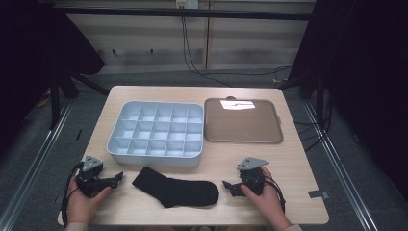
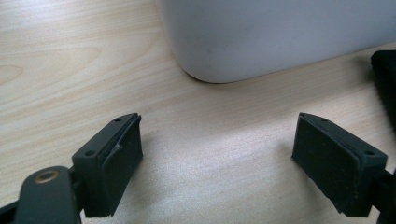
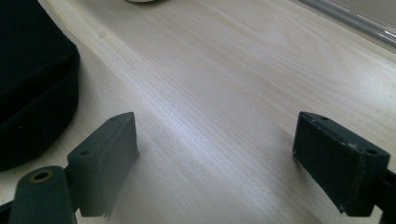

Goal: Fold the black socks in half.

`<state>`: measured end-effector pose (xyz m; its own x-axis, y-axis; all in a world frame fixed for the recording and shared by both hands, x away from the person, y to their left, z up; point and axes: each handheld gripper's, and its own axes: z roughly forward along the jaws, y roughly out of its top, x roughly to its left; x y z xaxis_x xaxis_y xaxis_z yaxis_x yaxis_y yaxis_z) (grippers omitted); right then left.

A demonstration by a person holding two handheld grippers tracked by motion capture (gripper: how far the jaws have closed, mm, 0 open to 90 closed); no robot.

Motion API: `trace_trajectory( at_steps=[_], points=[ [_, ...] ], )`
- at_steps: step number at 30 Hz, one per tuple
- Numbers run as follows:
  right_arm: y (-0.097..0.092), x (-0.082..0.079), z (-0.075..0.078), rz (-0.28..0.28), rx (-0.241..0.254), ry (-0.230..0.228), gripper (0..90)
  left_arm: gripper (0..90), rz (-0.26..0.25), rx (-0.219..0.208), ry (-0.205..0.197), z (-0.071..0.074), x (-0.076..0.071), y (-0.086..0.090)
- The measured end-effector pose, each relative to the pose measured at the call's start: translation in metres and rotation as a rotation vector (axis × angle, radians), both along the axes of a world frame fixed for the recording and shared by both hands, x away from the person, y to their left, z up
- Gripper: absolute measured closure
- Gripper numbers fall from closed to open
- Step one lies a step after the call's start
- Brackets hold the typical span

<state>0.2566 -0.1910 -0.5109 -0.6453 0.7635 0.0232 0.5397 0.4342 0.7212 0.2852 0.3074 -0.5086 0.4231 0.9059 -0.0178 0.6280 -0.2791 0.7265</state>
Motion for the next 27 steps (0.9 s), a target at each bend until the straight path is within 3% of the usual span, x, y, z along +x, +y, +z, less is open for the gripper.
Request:
trace_trajectory(
  at_steps=[14, 17, 21, 25, 27],
  points=[
    [0.000, 0.000, 0.000, 0.001, 0.000, -0.002, 13.5, 15.3, 0.013, 0.001, 0.005, 0.000, -0.001, -0.002],
    [0.000, -0.001, 0.000, 0.003, -0.001, -0.002, 13.4, 18.5, 0.014, 0.020, 0.030, 0.004, -0.001, -0.004],
    [0.000, -0.001, 0.000, 0.005, -0.001, -0.004, 13.5, 23.0, 0.016, 0.015, 0.062, 0.008, -0.002, -0.007],
    [0.000, -0.001, 0.000, 0.006, -0.001, -0.005, 13.4, 27.6, -0.010, -0.002, 0.106, 0.014, -0.005, -0.015],
    [0.000, -0.001, 0.000, 0.006, -0.001, -0.004, 13.4, 27.7, -0.017, -0.023, 0.108, 0.018, -0.006, -0.021]
  ],
)
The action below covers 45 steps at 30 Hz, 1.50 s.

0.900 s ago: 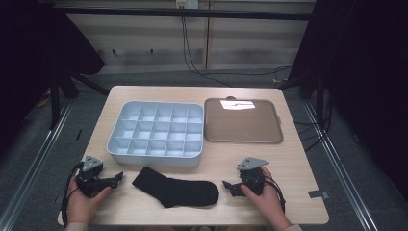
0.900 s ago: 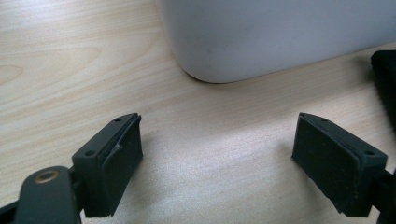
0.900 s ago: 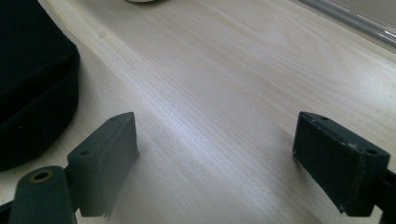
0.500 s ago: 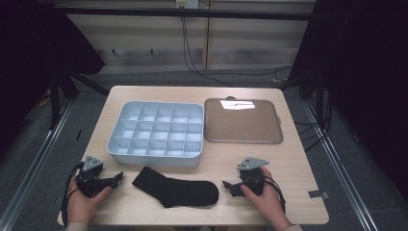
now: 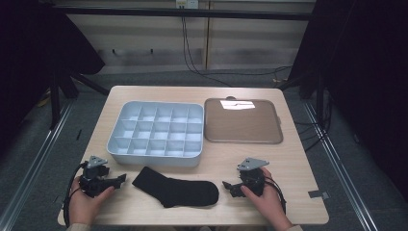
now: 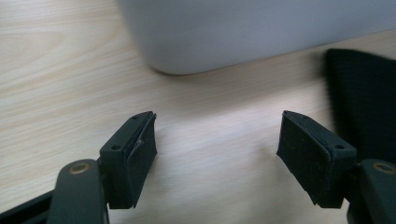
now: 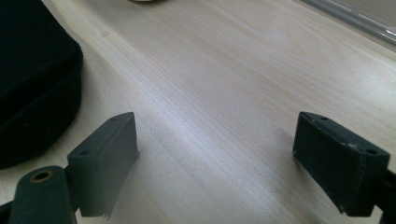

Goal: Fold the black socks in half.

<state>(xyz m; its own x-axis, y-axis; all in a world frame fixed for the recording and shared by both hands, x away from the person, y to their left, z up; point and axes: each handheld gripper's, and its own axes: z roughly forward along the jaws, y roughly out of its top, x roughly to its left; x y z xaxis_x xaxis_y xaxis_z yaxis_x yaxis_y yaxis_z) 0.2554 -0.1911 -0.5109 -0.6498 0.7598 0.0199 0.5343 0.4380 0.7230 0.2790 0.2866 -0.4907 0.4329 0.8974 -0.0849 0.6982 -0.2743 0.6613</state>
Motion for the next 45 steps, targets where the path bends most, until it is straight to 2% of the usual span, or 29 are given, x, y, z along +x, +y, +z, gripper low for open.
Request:
trace_trajectory(
  at_steps=[3, 7, 14, 29, 37, 45],
  points=[
    [0.000, 0.000, 0.000, 0.000, 0.000, 0.000, 13.5, 28.6, -0.029, -0.035, 0.016, 0.004, -0.002, -0.008],
    [0.000, -0.001, 0.000, 0.001, -0.001, 0.000, 13.5, 30.5, -0.061, -0.033, 0.031, 0.007, -0.003, -0.015],
    [0.000, -0.001, 0.000, -0.001, -0.001, 0.006, 13.5, 33.4, -0.073, -0.044, 0.023, 0.015, -0.006, -0.021],
    [0.000, -0.002, 0.000, -0.001, -0.001, 0.005, 13.7, 41.6, -0.133, -0.033, 0.072, 0.013, -0.005, -0.036],
    [0.002, -0.004, 0.000, 0.039, 0.000, -0.004, 14.8, 47.8, -0.150, -0.019, 0.084, 0.010, -0.003, -0.045],
    [0.005, -0.009, 0.001, 0.093, 0.005, -0.004, 16.9, 52.9, -0.165, -0.006, 0.117, 0.008, -0.001, -0.047]
  ],
)
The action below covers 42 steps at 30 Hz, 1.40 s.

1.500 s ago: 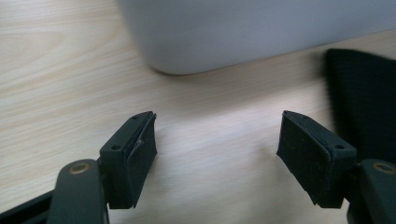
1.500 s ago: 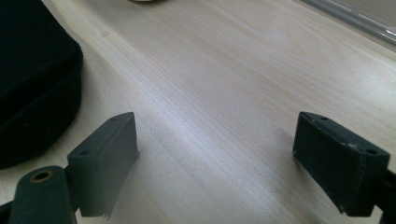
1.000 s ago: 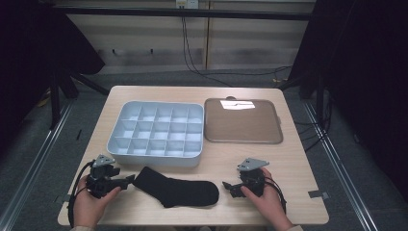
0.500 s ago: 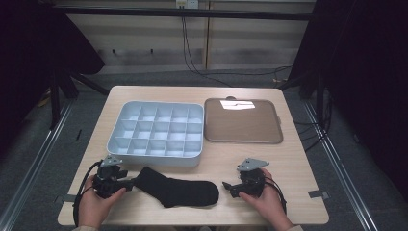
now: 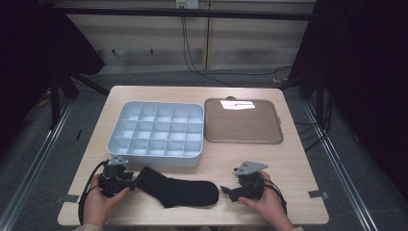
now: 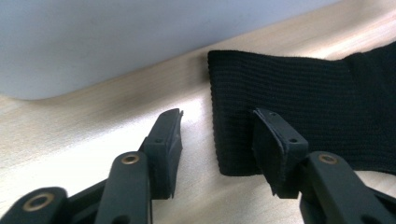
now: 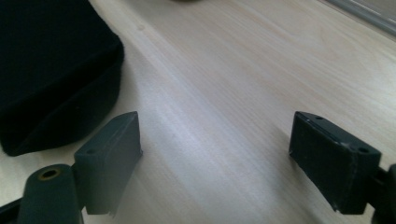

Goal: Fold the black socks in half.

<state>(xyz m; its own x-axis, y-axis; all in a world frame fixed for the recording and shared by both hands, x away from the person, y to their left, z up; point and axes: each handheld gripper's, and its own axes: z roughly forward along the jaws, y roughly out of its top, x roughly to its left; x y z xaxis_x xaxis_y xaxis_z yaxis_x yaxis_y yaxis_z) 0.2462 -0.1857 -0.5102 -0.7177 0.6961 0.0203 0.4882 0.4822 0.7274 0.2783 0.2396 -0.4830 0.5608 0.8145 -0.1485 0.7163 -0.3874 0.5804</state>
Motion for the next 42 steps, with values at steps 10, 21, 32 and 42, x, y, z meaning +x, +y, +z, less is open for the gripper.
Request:
trace_trajectory(
  at_steps=[10, 21, 32, 42],
  points=[
    [0.002, -0.004, 0.000, 0.025, 0.007, 0.001, 18.0, 61.6, -0.007, -0.021, 0.043, -0.001, 0.002, -0.001],
    [-0.002, -0.006, 0.001, 0.021, 0.028, -0.013, 37.3, 79.7, 0.009, -0.038, 0.091, 0.003, 0.003, -0.008],
    [-0.001, -0.016, 0.008, 0.110, -0.006, -0.005, 80.4, 80.1, -0.005, -0.062, 0.081, 0.010, 0.002, -0.013],
    [0.007, -0.028, 0.014, 0.212, -0.009, 0.014, 90.0, 80.5, -0.011, -0.093, 0.077, 0.021, 0.000, -0.015]
  ],
)
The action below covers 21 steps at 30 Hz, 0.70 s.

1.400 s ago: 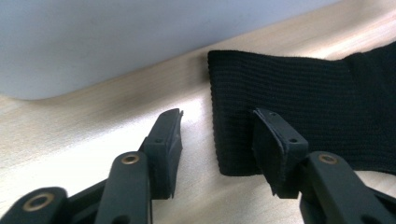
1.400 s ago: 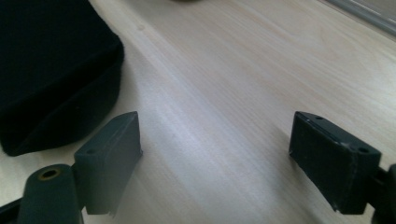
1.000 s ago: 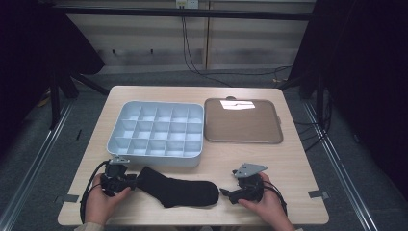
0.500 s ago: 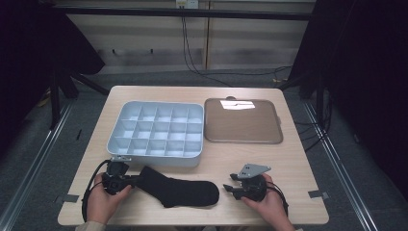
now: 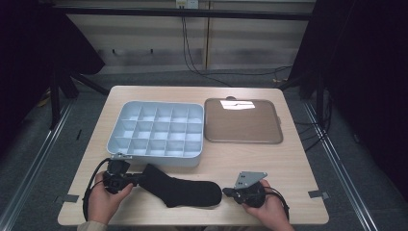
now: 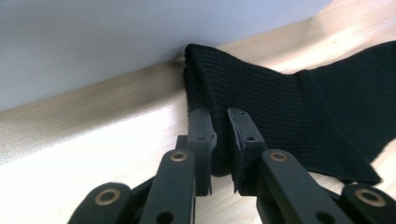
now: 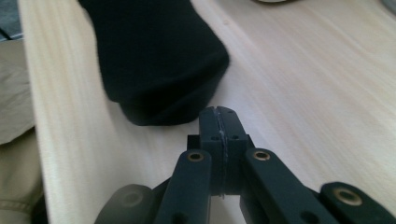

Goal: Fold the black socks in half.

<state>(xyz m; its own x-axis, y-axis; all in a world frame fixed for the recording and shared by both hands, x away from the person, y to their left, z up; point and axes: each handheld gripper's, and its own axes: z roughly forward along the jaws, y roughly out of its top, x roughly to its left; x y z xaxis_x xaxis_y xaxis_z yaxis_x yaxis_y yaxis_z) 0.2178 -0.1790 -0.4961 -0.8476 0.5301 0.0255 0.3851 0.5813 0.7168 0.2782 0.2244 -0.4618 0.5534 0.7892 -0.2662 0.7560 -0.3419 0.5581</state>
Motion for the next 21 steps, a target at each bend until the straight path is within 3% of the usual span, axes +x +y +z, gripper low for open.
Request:
trace_trajectory(
  at_steps=[8, 10, 14, 16, 21],
  points=[
    [0.004, -0.003, -0.003, 0.031, -0.009, 0.011, 90.0, 81.7, -0.015, -0.003, 0.006, 0.015, -0.004, -0.002],
    [0.005, -0.003, -0.003, 0.032, -0.010, 0.012, 90.0, 81.8, -0.016, -0.004, 0.027, 0.016, -0.005, -0.003],
    [0.005, -0.003, -0.003, 0.029, -0.005, 0.021, 90.0, 74.9, -0.017, -0.029, 0.053, 0.001, 0.000, 0.000],
    [0.005, -0.003, -0.003, 0.032, -0.005, 0.020, 90.0, 69.6, -0.003, -0.024, 0.045, -0.004, 0.002, 0.001],
    [0.004, -0.002, -0.004, 0.028, 0.006, 0.020, 90.0, 62.8, -0.019, 0.031, 0.033, -0.011, 0.004, -0.004]
  ],
)
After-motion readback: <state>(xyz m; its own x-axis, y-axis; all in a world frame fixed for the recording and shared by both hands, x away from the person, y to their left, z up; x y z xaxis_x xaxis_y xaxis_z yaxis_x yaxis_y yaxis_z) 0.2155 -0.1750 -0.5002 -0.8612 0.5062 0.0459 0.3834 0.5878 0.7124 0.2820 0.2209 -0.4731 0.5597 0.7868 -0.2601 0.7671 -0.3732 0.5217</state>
